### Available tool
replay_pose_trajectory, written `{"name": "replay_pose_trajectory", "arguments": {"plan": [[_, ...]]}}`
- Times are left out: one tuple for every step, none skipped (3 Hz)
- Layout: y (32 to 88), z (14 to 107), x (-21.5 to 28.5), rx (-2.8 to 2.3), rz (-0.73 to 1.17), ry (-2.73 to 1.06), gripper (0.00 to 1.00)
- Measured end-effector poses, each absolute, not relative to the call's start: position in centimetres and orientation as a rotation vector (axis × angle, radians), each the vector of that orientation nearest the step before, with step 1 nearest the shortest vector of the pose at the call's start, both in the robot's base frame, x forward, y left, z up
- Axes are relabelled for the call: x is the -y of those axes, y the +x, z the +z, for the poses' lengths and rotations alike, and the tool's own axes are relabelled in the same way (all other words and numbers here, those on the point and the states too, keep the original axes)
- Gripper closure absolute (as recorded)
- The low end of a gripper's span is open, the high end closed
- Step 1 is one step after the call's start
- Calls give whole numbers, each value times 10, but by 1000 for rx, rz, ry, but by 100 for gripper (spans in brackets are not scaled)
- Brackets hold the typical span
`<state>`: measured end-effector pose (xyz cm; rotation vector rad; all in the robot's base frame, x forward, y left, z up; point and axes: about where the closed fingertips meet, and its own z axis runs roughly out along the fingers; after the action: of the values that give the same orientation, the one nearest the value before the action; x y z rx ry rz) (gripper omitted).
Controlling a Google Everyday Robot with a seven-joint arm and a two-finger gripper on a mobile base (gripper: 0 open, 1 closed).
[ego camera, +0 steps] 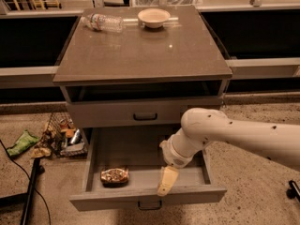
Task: Pick orange can from middle drawer and place on counter
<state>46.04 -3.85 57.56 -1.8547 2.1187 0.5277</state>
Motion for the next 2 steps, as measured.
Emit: {"name": "replay_pose_trajectory", "arguments": {"plan": [[487, 560, 18, -2019, 558, -1906, 0], [516, 534, -12, -1917, 598, -1934, 0]]}}
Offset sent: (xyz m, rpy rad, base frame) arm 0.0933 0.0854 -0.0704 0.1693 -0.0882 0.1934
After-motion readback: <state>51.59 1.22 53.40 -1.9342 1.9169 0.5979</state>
